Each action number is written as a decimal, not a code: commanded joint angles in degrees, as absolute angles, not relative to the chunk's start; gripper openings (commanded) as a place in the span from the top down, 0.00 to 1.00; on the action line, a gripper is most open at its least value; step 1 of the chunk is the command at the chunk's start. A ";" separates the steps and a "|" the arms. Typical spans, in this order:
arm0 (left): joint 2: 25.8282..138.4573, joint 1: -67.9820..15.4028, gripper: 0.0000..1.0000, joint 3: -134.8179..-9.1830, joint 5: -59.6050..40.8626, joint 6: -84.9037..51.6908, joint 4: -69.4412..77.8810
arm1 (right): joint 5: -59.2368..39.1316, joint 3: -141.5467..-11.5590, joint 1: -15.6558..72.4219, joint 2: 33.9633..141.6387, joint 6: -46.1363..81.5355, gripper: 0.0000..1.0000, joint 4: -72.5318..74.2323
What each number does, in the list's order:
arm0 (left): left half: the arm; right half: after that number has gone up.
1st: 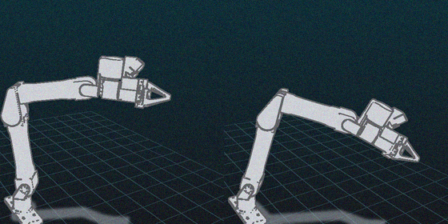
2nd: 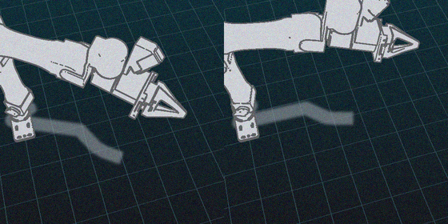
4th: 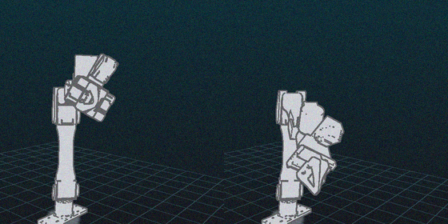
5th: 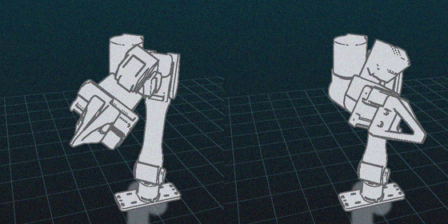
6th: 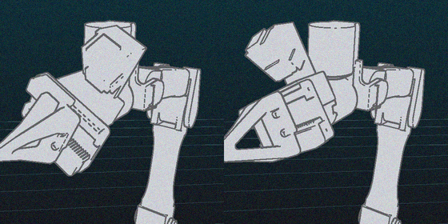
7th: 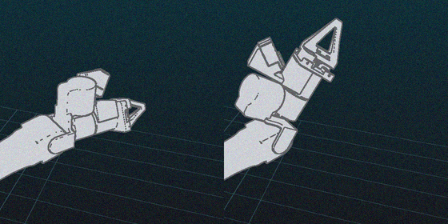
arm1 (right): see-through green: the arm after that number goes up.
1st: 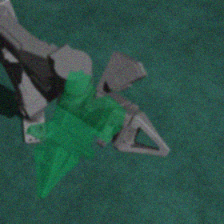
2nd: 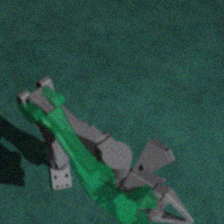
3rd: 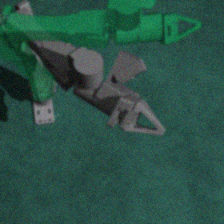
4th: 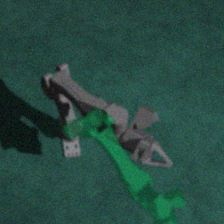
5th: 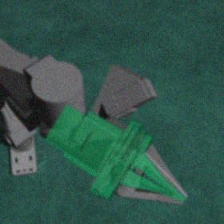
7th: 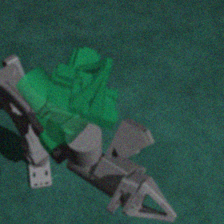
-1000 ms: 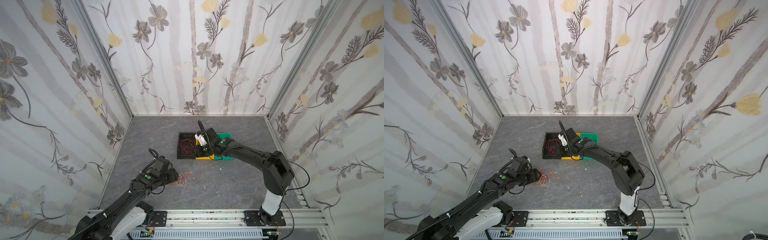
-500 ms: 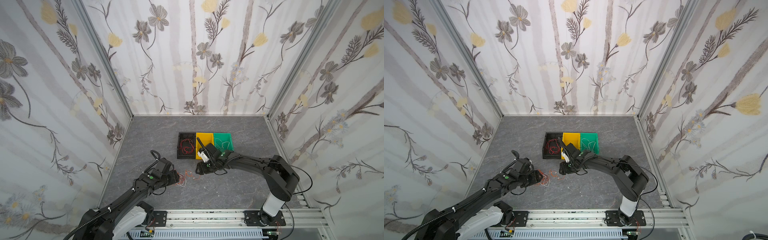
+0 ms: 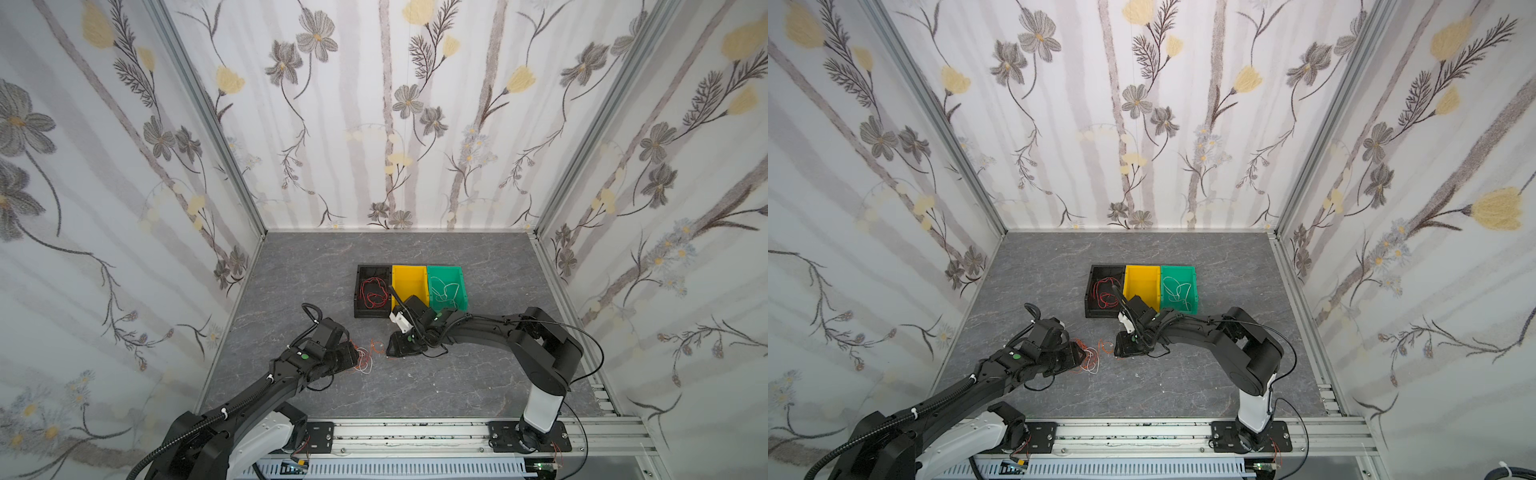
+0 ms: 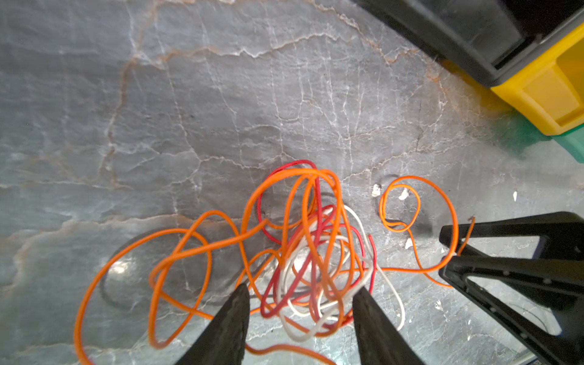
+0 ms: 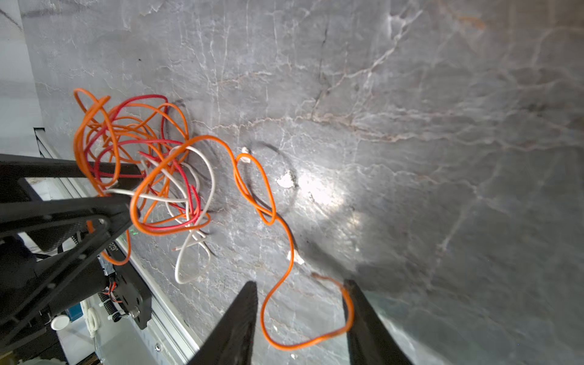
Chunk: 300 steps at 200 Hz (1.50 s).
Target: Untangle the cables
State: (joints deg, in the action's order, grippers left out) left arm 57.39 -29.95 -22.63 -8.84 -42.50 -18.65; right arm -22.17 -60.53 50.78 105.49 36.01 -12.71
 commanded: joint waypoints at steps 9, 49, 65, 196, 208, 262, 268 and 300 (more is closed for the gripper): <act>57.83 -30.14 0.55 -22.06 -8.57 -43.85 -16.08 | -22.49 -61.13 51.06 106.33 37.20 0.73 -11.06; 56.11 -30.08 0.71 -21.80 -5.18 -44.72 -17.70 | -14.82 -60.76 51.08 102.31 34.82 0.95 -17.16; 55.39 -30.03 0.77 -21.71 -4.04 -44.89 -18.31 | -10.83 -60.65 51.09 99.76 32.94 0.98 -20.48; 54.91 -27.04 0.86 -25.86 0.03 -41.13 -25.80 | 8.56 -53.98 45.21 79.45 30.16 1.00 -37.83; 54.95 -26.35 0.86 -26.70 0.44 -40.37 -26.89 | 10.01 -52.58 43.58 77.91 30.45 1.00 -39.70; 55.52 -24.37 0.88 -27.60 0.52 -40.61 -27.46 | 15.49 -48.66 36.39 71.38 32.07 1.00 -46.99; 55.65 -24.36 0.88 -27.60 0.53 -40.70 -27.42 | 15.63 -48.41 35.55 70.93 32.14 1.00 -47.55; 56.25 -24.26 0.87 -27.71 -0.07 -40.86 -26.79 | 15.63 -47.73 33.63 69.36 32.11 1.00 -48.52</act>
